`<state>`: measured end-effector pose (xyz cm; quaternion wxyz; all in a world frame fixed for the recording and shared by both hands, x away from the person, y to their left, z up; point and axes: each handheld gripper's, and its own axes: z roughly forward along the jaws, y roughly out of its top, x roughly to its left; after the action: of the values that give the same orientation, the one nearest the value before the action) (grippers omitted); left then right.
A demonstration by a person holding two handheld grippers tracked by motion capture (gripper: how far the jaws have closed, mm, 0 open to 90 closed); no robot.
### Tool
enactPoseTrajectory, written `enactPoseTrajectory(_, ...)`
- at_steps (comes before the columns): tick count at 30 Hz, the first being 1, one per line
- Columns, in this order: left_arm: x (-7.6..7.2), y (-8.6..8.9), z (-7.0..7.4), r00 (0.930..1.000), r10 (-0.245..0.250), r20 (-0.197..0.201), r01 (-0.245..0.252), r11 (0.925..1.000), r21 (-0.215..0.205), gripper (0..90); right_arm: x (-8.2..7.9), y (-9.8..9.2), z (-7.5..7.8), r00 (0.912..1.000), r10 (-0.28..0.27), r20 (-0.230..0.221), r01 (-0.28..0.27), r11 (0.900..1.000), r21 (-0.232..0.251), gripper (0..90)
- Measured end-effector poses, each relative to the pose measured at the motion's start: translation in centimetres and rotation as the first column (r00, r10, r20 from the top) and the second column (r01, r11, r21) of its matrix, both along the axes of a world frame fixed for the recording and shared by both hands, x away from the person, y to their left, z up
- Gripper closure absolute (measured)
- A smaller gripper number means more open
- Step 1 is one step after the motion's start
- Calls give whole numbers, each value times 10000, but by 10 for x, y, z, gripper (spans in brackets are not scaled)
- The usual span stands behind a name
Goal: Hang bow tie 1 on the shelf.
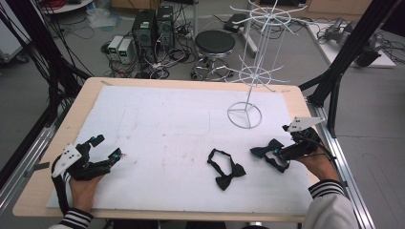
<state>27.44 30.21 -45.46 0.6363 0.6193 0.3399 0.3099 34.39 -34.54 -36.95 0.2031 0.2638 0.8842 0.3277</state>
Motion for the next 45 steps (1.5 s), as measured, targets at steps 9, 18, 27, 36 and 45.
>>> enactPoseTrajectory(9,0,0,0,10000,17,19,-17,10000,6,143,8,1,-3,9972,532,-530,-580,9940,-931,100)
enactPoseTrajectory(18,0,0,0,10000,20,31,-20,10000,22,143,18,5,-8,9911,821,-1051,-971,9843,-1471,101)
enactPoseTrajectory(27,0,0,0,10000,21,34,-21,10000,22,143,26,8,-14,9786,1051,-1770,-1385,9723,-1882,156)
enactPoseTrajectory(36,-1,0,0,10000,29,49,-29,10000,12,143,33,16,-23,9702,1152,-2130,-1641,9596,-2286,212)
enactPoseTrajectory(45,-1,0,0,10000,10,55,-10,10000,-5,143,36,23,-28,9571,1484,-2487,-2142,9407,-2631,358)
